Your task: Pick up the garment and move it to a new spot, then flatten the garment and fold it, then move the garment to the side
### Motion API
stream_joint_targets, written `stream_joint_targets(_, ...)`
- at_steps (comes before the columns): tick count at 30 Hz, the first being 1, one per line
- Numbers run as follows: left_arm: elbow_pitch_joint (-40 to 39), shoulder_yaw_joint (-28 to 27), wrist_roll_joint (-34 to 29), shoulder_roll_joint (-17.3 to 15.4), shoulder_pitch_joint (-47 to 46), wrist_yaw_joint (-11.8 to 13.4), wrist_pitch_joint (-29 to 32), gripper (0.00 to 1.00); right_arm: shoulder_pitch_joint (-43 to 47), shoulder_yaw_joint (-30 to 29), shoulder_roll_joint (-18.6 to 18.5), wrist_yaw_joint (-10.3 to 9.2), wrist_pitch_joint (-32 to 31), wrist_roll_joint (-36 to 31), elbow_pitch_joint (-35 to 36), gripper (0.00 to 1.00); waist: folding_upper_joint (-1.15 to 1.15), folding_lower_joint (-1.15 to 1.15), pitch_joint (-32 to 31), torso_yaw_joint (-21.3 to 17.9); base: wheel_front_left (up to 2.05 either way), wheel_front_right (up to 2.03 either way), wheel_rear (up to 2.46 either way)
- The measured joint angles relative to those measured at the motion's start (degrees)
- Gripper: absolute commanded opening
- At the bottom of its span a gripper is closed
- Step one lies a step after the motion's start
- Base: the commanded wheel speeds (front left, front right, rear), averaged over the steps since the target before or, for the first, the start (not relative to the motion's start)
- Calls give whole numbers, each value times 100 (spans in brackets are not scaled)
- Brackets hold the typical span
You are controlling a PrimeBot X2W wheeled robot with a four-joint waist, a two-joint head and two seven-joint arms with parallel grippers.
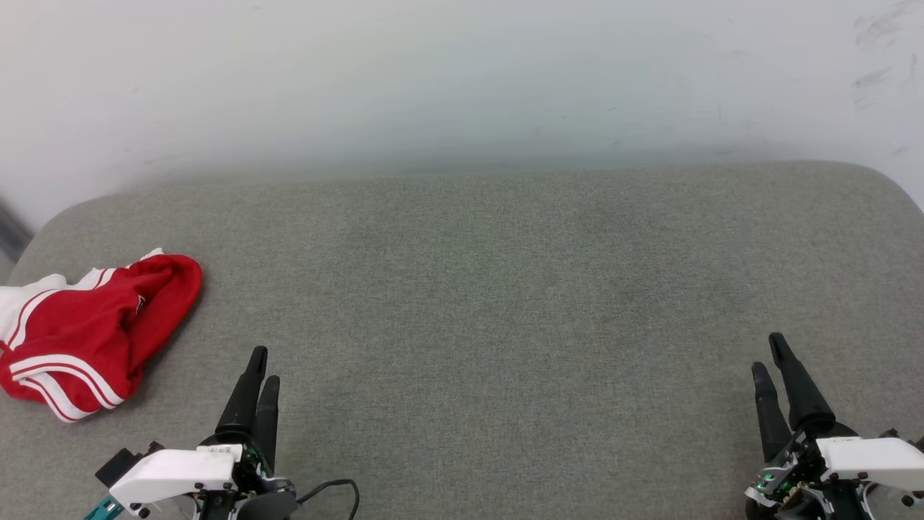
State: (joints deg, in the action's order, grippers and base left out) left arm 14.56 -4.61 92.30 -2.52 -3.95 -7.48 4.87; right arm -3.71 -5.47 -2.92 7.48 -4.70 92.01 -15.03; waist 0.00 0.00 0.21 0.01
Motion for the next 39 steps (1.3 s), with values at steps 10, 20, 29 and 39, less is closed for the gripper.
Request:
stream_joint_targets(10, -325, 294, -154, -35, -1, 0, -283, 100, -1, 166, -1, 0, 271, -156, 259, 100, 0, 0, 1, 11, 0, 0, 0)
stream_joint_targets(20, -692, 486, -659, -101, -2, 0, -525, 100, 0, 324, -49, 0, 523, -565, 482, 100, 0, 0, -2, 34, 0, 0, 0)
stream_joint_targets(29, -954, 659, -1495, -160, -2, 0, -721, 100, -3, 392, -192, 0, 719, -1733, 638, 100, 0, 0, -1, 46, 0, 0, 0)
stream_joint_targets(39, -1068, 812, -2649, -208, -2, 0, -913, 100, -11, 437, -165, 0, 873, -3545, 846, 100, 0, 0, 0, 46, 0, 0, 0)
